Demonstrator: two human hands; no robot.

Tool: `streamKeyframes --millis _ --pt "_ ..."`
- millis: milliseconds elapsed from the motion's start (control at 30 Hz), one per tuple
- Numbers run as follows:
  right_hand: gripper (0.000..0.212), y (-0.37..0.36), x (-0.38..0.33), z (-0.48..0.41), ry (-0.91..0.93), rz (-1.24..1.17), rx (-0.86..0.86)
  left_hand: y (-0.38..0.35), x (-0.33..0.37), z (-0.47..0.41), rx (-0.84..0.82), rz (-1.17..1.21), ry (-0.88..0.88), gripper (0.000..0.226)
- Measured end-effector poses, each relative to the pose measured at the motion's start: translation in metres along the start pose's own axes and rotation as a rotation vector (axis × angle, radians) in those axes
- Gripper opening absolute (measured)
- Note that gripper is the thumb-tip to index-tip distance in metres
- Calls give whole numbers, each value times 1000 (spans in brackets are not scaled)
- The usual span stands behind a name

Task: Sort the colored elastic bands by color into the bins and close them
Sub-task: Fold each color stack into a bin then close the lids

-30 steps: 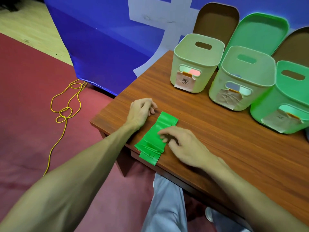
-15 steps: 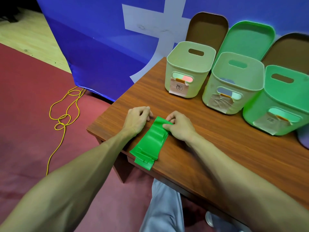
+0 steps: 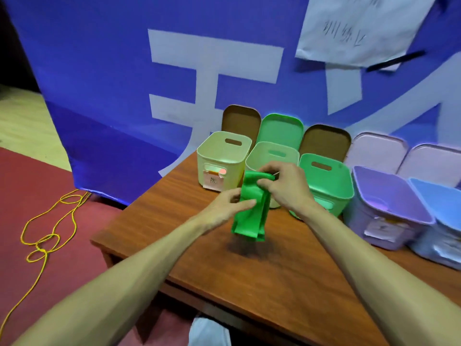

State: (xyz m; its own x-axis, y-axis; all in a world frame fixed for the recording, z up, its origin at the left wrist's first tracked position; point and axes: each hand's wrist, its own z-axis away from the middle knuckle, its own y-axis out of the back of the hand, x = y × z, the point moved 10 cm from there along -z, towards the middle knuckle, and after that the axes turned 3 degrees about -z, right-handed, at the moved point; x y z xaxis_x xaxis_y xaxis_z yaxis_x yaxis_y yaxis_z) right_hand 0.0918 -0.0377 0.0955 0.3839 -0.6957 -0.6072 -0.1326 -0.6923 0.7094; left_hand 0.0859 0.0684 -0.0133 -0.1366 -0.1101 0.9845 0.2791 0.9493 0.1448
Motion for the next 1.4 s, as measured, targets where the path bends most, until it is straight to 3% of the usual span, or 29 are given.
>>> streamKeyframes --millis 167,367,500,633,733,867,933,1067,1233,1333,1400 --pt "22 79 11 15 -14 -28 129 -49 54 -16 -7 -195 -135 23" --pt "21 155 28 0 11 11 259 -86 89 -45 39 -186 -184 19" --pt "21 186 58 -22 -54 -44 328 -101 101 -74 5 -195 -154 23" --pt "20 197 89 -51 -53 75 327 -110 101 -113 -36 -189 -112 25" --pt "20 192 119 -81 -77 141 279 -113 92 -149 -18 -249 -40 43" --pt "20 170 162 -126 -105 216 164 -125 71 -198 -69 -321 60 9" --pt "20 157 185 -147 -124 248 116 -132 58 -222 -109 -336 109 3" --pt "19 129 236 -174 -192 270 33 -141 25 -267 -180 -428 220 18" --pt "20 89 289 -183 -283 312 -116 -165 -13 -284 -402 -592 403 7" --pt "26 61 308 -181 -308 388 -236 -171 -35 -284 -465 -732 483 25" --pt "30 46 317 -177 -304 447 -302 -177 -45 -281 -511 -794 519 21"
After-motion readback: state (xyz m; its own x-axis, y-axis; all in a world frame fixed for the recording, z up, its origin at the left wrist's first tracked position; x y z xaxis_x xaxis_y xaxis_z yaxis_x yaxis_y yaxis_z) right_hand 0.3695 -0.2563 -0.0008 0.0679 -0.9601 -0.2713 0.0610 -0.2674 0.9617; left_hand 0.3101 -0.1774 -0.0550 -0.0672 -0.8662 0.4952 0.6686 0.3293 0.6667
